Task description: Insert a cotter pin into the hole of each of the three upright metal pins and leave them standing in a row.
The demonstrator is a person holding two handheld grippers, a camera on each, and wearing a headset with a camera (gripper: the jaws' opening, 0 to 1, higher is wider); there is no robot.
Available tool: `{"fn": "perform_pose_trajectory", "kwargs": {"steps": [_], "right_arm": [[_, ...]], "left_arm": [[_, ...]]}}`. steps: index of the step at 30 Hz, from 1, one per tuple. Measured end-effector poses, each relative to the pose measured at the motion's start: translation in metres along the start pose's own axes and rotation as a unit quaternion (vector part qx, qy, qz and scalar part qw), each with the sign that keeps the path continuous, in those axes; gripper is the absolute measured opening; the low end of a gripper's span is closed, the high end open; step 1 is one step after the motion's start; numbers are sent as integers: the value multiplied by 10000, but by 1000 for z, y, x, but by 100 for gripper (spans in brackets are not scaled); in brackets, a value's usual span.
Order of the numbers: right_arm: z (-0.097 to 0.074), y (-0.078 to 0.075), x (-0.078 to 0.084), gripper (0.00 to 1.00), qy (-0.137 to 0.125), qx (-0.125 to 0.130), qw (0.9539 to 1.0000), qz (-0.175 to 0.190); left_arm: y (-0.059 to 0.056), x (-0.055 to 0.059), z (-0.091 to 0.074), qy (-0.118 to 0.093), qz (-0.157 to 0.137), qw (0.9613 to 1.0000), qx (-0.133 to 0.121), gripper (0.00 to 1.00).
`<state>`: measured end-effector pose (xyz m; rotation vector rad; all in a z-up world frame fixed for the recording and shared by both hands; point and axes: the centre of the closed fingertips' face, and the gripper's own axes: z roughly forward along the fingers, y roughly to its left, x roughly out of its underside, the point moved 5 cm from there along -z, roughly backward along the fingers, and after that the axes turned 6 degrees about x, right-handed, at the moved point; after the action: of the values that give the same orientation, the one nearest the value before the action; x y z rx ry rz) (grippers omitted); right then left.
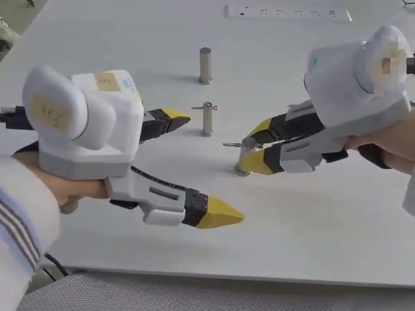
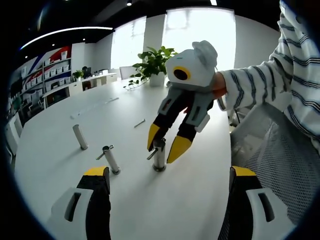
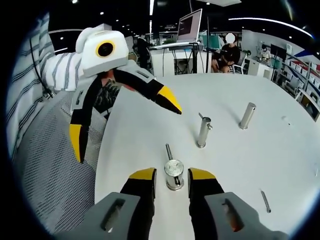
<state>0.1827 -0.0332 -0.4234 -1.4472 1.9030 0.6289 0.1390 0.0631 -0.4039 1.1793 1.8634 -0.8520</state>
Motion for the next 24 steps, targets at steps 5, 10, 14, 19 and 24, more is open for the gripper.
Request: {"fn": "perform_pose_trajectory", "kwargs": {"steps": [5,10,14,19,24], "right_arm": [[3,1,3,21,-41,-15,10000,61],[7,-1,8,20,-88,9,9999,131],[9,-2,9,16,-151,47,9997,187],[10,-2,11,10,-137,15,9996,248],[11,-1,10,9,-140,-16,9998,164]], "left_arm": [[-4,3,1,80,-22,10000,37,99],[-5,10,3,286,16,9996,8,99],[-3,12,2,265,-43,9996,-68,99],[-1,13,1,299,-61,9995,-101,99],[-1,19,0,402,-136,9990,-114,99]]}}
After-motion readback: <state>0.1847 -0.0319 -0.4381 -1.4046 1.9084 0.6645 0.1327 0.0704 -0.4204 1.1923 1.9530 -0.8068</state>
